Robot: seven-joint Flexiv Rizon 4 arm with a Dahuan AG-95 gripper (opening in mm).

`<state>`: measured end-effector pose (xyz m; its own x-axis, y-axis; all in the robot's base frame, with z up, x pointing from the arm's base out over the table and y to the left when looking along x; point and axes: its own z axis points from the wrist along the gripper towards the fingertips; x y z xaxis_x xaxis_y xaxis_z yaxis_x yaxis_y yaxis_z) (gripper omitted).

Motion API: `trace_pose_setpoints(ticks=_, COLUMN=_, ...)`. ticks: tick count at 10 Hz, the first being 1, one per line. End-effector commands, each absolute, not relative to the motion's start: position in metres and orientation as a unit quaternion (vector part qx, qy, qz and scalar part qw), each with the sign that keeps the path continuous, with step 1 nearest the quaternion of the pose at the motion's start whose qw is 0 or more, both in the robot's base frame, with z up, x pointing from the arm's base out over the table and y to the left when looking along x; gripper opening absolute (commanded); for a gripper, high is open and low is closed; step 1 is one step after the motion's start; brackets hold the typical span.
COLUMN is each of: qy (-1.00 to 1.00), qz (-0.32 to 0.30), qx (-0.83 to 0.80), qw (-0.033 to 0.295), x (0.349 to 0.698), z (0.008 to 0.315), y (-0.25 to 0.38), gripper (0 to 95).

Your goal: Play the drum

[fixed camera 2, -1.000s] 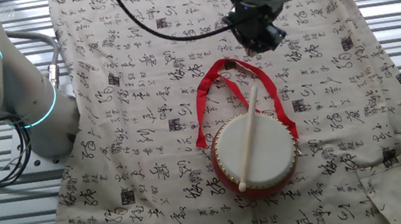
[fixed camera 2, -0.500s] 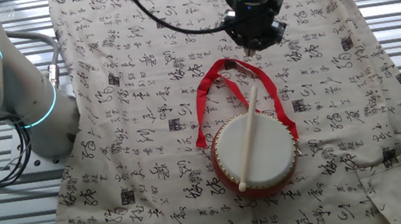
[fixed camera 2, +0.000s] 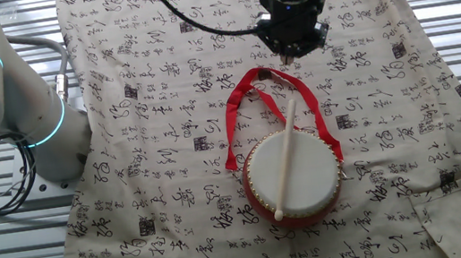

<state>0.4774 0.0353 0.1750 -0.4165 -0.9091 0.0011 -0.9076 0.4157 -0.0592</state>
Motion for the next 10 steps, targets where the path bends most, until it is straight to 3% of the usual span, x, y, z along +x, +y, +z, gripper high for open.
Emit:
trace_pose_setpoints(ticks=1, qy=0.842, qz=-0.024, qx=-0.538, qw=0.018, x=0.4772, z=0.1753, y=0.0353, gripper=19.0)
trace_pose_setpoints(ticks=10, qy=0.839, qz=-0.024, qx=-0.543, qw=0.021, x=0.474, z=0.168, y=0.0326, gripper=19.0)
